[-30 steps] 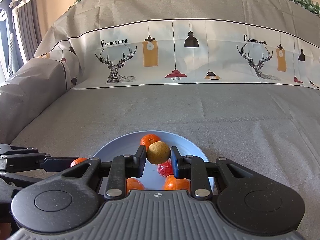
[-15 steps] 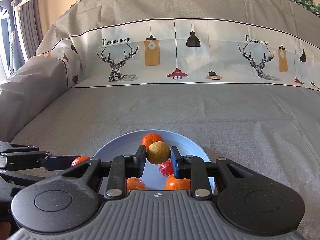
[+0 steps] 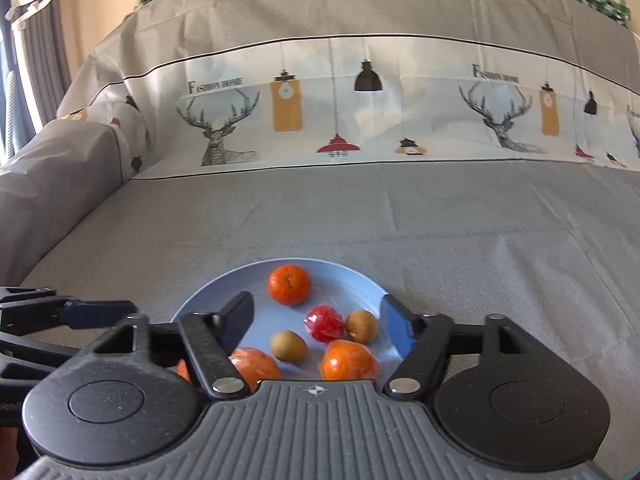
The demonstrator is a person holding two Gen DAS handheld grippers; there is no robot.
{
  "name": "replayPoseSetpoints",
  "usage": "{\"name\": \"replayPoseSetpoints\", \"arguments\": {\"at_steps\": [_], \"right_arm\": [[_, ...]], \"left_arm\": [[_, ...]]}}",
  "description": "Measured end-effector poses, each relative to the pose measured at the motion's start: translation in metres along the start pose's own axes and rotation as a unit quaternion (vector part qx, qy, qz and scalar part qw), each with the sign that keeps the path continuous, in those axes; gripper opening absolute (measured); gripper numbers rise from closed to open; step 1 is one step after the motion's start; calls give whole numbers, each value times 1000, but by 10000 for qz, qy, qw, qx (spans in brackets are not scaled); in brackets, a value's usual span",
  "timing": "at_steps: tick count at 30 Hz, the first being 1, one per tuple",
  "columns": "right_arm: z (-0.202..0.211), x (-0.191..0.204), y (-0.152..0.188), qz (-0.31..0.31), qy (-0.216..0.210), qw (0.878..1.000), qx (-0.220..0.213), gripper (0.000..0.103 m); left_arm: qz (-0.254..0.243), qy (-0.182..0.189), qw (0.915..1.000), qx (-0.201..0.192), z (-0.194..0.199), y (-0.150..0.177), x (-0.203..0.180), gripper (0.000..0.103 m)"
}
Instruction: Organize fruits
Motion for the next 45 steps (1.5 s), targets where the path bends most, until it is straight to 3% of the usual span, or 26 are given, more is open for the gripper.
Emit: {"name": "replayPoseSetpoints", "arguments": {"at_steps": [5, 8, 19, 24, 30, 38, 45], "right_arm": [[9, -11, 2, -142, 212, 9997, -40, 96], [17, -14, 3, -197, 304, 9993, -56, 102], [46, -20, 22, -430, 656, 9965, 272, 102], [54, -18, 30, -546, 722, 9950, 415, 102], [46, -14, 35, -468, 716, 9947, 568, 102], [26, -7, 44, -307, 689, 9934, 861, 102], [15, -4, 45, -285, 650, 9928, 965, 102]], "left_arm": [[145, -87, 9998, -52, 10, -1, 5, 88], [128, -187, 9997, -35, 16, -1, 6, 101], [20, -358, 9991, 222, 24, 14, -2, 102], [136, -376, 9978, 523, 24, 26, -5, 102], [136, -499, 9961, 714, 22, 34, -3, 102], [639, -568, 9926, 868, 11, 31, 18, 102], [591, -545, 9928, 892, 5, 30, 16, 102]]}}
Point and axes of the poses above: each gripper's, at about its wrist camera, not at the fingertips, and z roughly against the way its jaws point, x to its left, y to its underside, the point moved 10 cm from there along -z, roughly the way its jaws point, and after that the axes turned 3 degrees about -y, right-handed, at the moved point
